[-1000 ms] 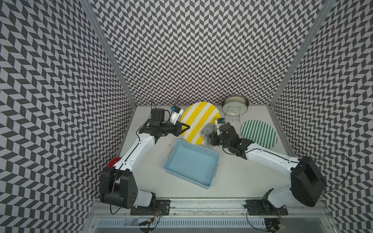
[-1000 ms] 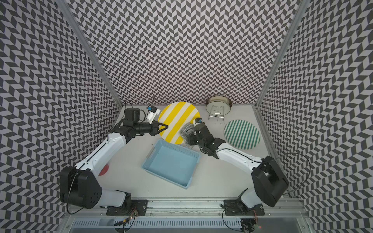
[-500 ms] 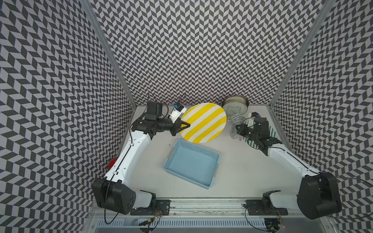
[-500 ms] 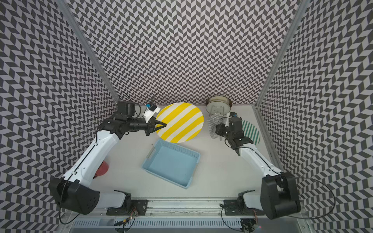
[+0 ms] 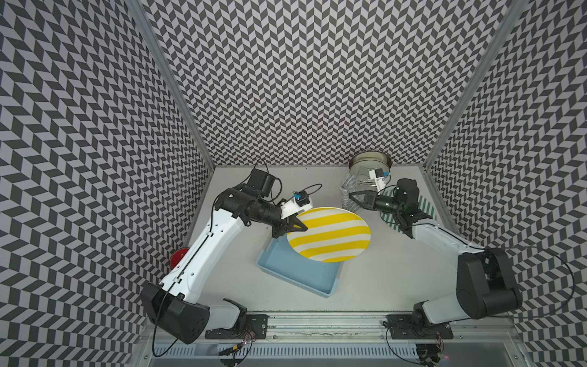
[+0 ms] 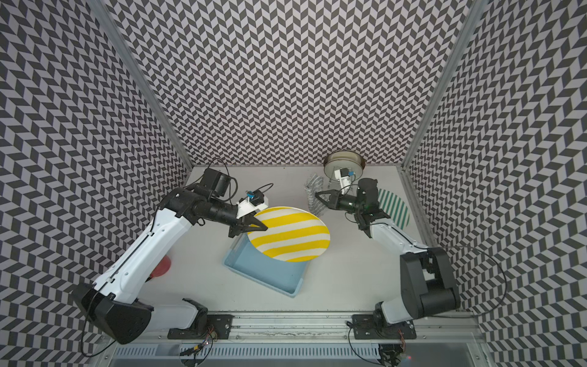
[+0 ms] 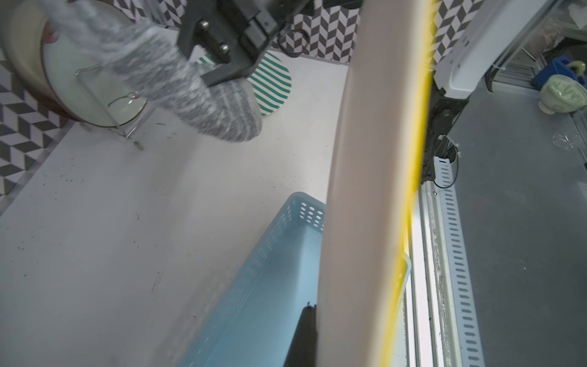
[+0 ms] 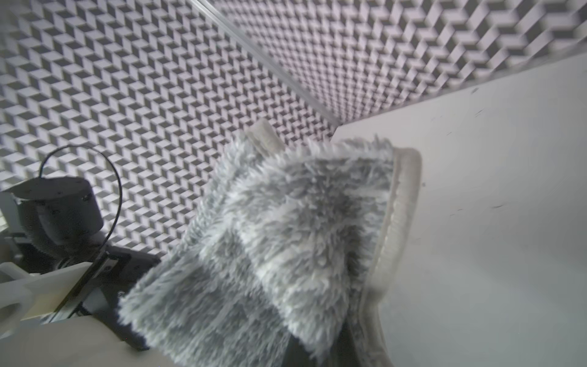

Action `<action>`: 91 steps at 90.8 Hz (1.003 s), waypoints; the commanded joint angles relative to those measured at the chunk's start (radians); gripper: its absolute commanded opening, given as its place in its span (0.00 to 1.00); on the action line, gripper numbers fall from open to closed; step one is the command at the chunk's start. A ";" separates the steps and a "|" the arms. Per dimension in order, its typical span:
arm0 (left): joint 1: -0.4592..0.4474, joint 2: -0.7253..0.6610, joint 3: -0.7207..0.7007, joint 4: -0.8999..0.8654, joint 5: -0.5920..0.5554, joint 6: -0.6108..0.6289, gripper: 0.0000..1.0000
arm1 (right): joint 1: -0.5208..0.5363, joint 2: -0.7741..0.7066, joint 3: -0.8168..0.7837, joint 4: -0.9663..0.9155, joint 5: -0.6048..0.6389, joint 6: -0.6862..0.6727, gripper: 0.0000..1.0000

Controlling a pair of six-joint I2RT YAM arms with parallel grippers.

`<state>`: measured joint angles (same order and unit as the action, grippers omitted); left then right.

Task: Wipe the wet plate dry
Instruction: Wipe the plate with towel.

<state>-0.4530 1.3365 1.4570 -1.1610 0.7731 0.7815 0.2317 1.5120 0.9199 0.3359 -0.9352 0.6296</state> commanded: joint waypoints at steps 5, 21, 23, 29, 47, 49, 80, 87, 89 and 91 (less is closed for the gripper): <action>-0.072 -0.030 -0.005 0.002 -0.011 0.011 0.00 | 0.112 0.019 0.101 0.034 -0.215 -0.074 0.00; -0.121 -0.019 -0.003 0.009 -0.044 0.001 0.00 | 0.212 0.027 0.148 -0.005 -0.352 -0.149 0.00; -0.126 -0.017 -0.002 0.009 -0.046 0.000 0.00 | 0.224 0.027 0.156 -0.028 -0.356 -0.167 0.00; -0.135 -0.013 0.004 0.011 -0.053 -0.002 0.00 | 0.248 0.019 0.171 -0.077 -0.367 -0.217 0.00; -0.142 0.004 0.026 0.006 -0.064 -0.007 0.00 | 0.290 0.012 0.182 -0.142 -0.402 -0.283 0.00; -0.142 0.005 0.028 0.007 -0.064 -0.007 0.00 | 0.293 0.011 0.184 -0.151 -0.403 -0.292 0.00; -0.142 0.036 0.052 0.018 -0.091 -0.011 0.00 | 0.324 0.010 0.192 -0.217 -0.444 -0.364 0.00; -0.141 0.033 0.054 0.032 -0.100 -0.018 0.00 | 0.324 0.011 0.191 -0.222 -0.447 -0.366 0.00; -0.141 0.033 0.055 0.036 -0.103 -0.020 0.00 | 0.324 0.012 0.191 -0.223 -0.447 -0.368 0.00; -0.140 0.031 0.055 0.039 -0.105 -0.021 0.00 | 0.324 0.014 0.191 -0.225 -0.447 -0.367 0.00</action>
<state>-0.5896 1.3754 1.4673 -1.1679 0.6575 0.7803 0.5476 1.5394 1.0859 0.1112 -1.3430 0.2916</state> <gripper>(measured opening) 0.076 0.073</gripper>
